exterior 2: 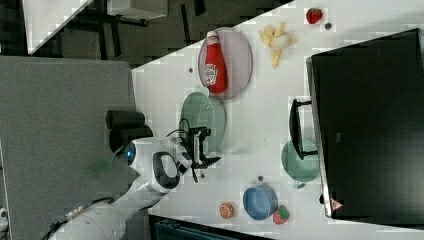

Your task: Drag strainer left to right.

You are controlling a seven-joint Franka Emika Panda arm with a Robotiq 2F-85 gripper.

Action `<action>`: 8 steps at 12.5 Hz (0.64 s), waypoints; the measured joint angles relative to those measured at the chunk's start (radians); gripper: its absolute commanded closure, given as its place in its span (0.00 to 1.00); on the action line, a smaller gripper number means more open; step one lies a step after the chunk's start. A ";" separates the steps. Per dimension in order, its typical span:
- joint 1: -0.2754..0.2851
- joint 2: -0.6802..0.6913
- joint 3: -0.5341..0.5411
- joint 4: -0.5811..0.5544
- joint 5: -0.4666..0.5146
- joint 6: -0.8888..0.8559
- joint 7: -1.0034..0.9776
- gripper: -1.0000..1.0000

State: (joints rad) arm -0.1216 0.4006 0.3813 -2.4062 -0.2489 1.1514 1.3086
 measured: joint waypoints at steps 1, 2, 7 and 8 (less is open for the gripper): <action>-0.014 -0.009 -0.005 0.000 -0.003 -0.008 -0.021 0.00; -0.021 -0.010 -0.019 -0.002 0.005 -0.005 -0.043 0.00; -0.089 -0.010 -0.071 -0.025 0.011 -0.001 -0.169 0.00; -0.091 -0.022 -0.087 -0.029 0.000 -0.006 -0.186 0.00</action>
State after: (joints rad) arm -0.2124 0.3782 0.2942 -2.4355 -0.2494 1.1455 1.1230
